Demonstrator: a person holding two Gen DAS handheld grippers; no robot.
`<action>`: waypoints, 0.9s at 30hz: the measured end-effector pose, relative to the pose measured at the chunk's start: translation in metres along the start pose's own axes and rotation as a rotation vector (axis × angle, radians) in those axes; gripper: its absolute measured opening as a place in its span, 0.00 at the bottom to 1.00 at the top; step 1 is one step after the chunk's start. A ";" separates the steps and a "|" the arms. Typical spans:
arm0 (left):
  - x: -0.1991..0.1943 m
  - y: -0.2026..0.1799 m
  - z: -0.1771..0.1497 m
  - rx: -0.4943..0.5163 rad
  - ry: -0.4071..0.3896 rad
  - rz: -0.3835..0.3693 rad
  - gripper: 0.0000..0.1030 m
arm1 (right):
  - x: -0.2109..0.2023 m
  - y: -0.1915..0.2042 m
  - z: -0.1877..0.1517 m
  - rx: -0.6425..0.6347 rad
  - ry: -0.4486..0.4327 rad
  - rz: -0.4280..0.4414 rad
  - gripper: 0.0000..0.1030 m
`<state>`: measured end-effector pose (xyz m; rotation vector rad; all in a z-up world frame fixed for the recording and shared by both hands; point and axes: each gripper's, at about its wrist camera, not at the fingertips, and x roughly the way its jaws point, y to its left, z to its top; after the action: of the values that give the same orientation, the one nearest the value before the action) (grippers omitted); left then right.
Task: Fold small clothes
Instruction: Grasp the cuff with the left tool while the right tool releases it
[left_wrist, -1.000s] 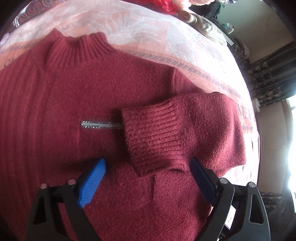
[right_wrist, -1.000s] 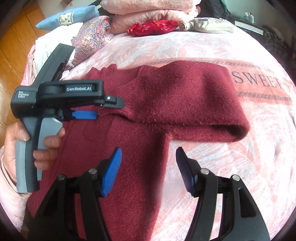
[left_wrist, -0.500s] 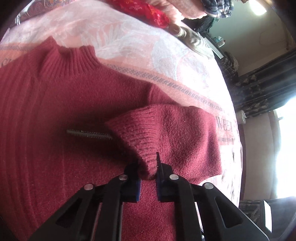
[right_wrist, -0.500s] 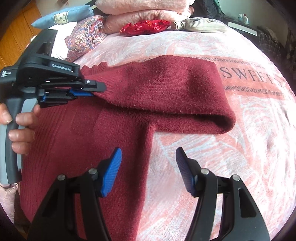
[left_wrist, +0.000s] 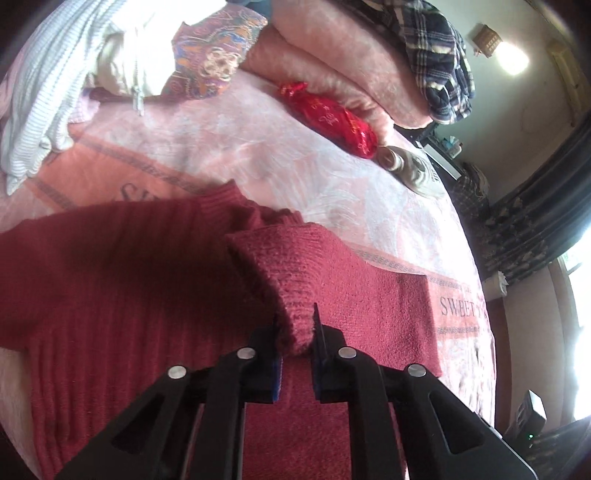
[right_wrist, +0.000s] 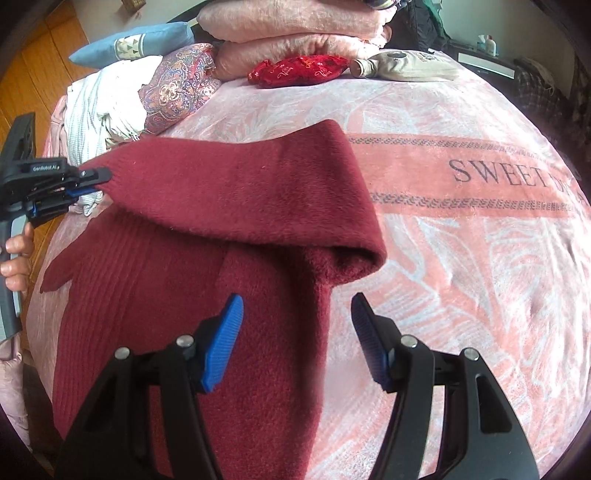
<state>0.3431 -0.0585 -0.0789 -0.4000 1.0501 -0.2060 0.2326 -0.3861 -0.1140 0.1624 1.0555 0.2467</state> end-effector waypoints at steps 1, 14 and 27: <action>-0.003 0.009 0.001 -0.010 -0.006 0.014 0.12 | 0.001 0.003 0.004 0.004 0.000 0.008 0.59; -0.017 0.108 -0.003 -0.136 -0.001 0.093 0.12 | 0.049 0.036 0.061 0.084 0.103 0.148 0.59; 0.024 0.161 -0.019 -0.179 0.093 0.202 0.24 | 0.098 0.035 0.039 0.070 0.196 0.038 0.61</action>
<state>0.3341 0.0750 -0.1733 -0.4453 1.1976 0.0506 0.3083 -0.3260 -0.1692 0.2251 1.2569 0.2642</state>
